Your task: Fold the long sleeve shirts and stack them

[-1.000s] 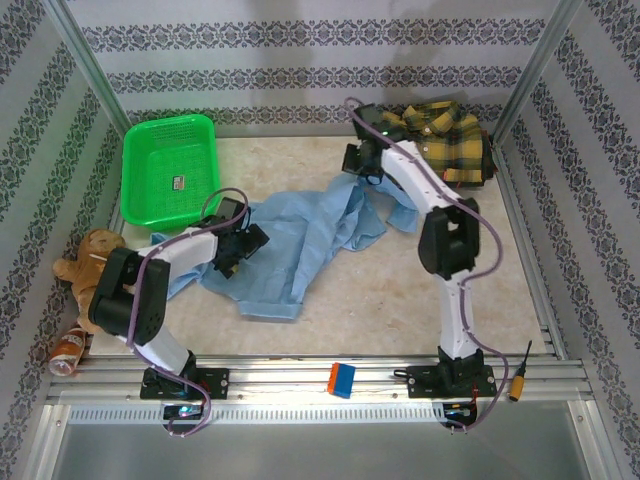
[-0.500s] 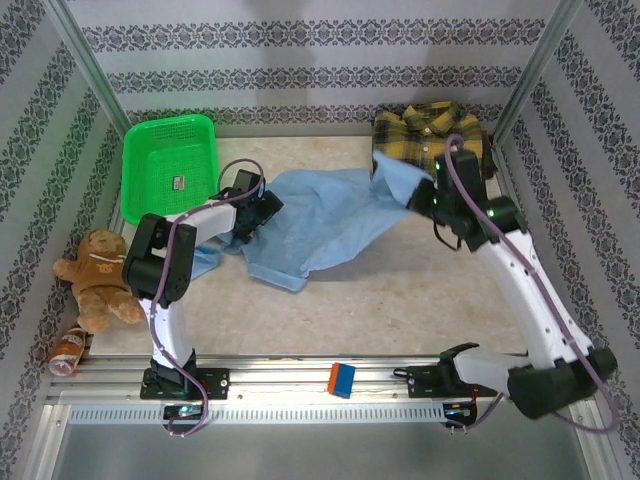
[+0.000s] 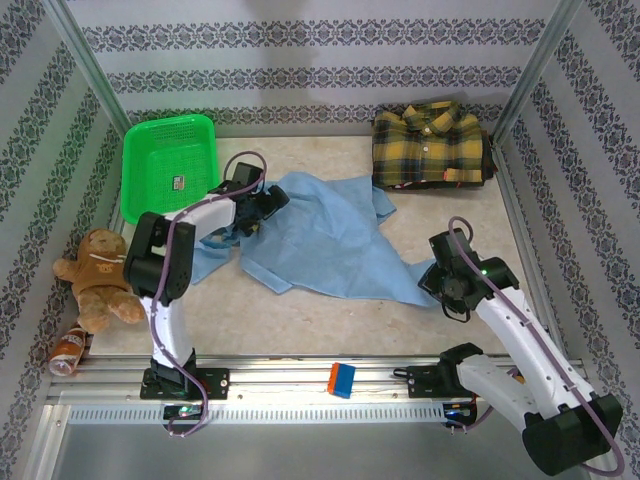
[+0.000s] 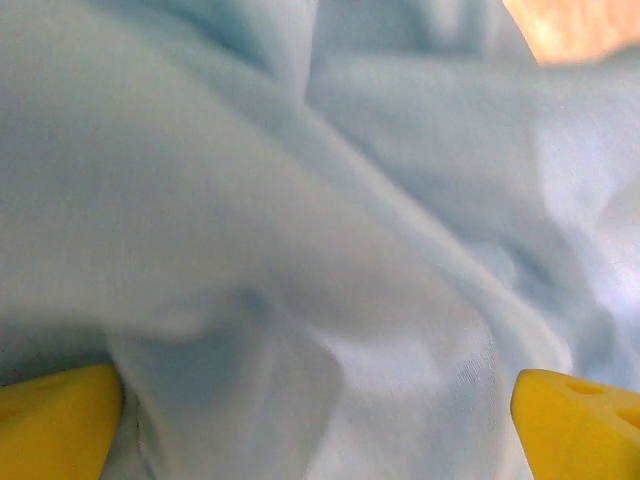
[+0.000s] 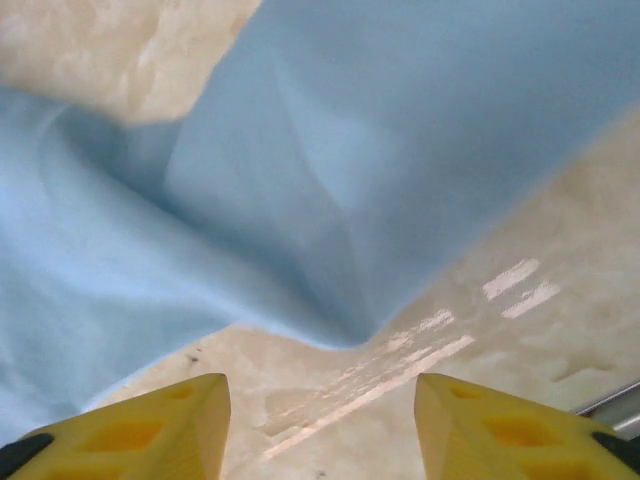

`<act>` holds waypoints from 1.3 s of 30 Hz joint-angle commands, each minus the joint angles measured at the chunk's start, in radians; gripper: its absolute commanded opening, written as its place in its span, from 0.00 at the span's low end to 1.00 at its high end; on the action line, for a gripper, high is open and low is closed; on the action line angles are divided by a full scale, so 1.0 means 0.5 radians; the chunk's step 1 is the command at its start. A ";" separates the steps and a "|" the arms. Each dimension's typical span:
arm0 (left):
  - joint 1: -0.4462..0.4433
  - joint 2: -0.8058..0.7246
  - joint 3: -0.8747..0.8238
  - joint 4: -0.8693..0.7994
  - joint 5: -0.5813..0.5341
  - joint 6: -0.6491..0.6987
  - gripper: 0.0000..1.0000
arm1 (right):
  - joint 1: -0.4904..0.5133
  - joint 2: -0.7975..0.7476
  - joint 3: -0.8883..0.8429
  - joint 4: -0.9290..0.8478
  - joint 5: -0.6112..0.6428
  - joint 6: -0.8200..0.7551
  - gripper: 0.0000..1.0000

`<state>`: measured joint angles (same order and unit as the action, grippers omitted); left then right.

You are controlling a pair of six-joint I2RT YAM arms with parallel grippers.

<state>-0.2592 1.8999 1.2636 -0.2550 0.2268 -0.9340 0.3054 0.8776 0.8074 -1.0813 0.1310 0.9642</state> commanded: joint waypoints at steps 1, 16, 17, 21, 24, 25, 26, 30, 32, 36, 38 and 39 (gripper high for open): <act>-0.025 -0.443 -0.113 -0.249 0.139 0.070 1.00 | -0.005 0.030 0.183 -0.012 0.041 -0.086 0.63; -0.231 -1.300 -1.050 -0.317 0.143 -0.434 1.00 | -0.115 1.574 1.416 0.520 -0.515 -1.363 0.76; -0.267 -1.284 -1.068 -0.273 0.104 -0.497 1.00 | -0.117 1.663 1.447 0.539 -0.552 -1.382 0.76; -0.375 -1.165 -1.132 -0.223 -0.002 -0.697 1.00 | -0.119 1.928 1.545 0.573 -0.625 -1.422 0.76; -0.436 -1.083 -1.218 0.013 -0.082 -0.862 0.99 | -0.128 2.090 1.627 0.560 -0.620 -1.470 0.76; -0.444 -1.036 -1.232 0.108 -0.099 -0.904 0.98 | -0.136 2.135 1.648 0.560 -0.630 -1.477 0.76; -0.443 -0.994 -1.239 0.182 -0.124 -0.939 0.98 | -0.148 2.173 1.668 0.564 -0.647 -1.482 0.76; -0.451 -0.873 -1.186 0.291 -0.295 -0.921 0.91 | -0.184 2.281 1.747 0.584 -0.698 -1.482 0.75; -0.444 -0.835 -1.178 0.339 -0.357 -0.888 0.79 | -0.192 2.336 1.791 0.609 -0.731 -1.486 0.76; -0.402 -0.814 -1.194 0.331 -0.389 -0.836 0.39 | -0.187 2.490 1.962 0.596 -0.722 -1.473 0.75; -0.398 -0.855 -1.190 0.235 -0.399 -0.784 0.24 | -0.188 2.557 2.028 0.615 -0.727 -1.441 0.74; -0.396 -0.905 -1.203 0.178 -0.412 -0.760 0.18 | -0.188 2.595 2.065 0.617 -0.728 -1.422 0.73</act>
<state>-0.4759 1.4315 0.6632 -0.3744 0.1368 -1.3495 0.2115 2.1288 1.7885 -0.7815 -0.2119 0.2386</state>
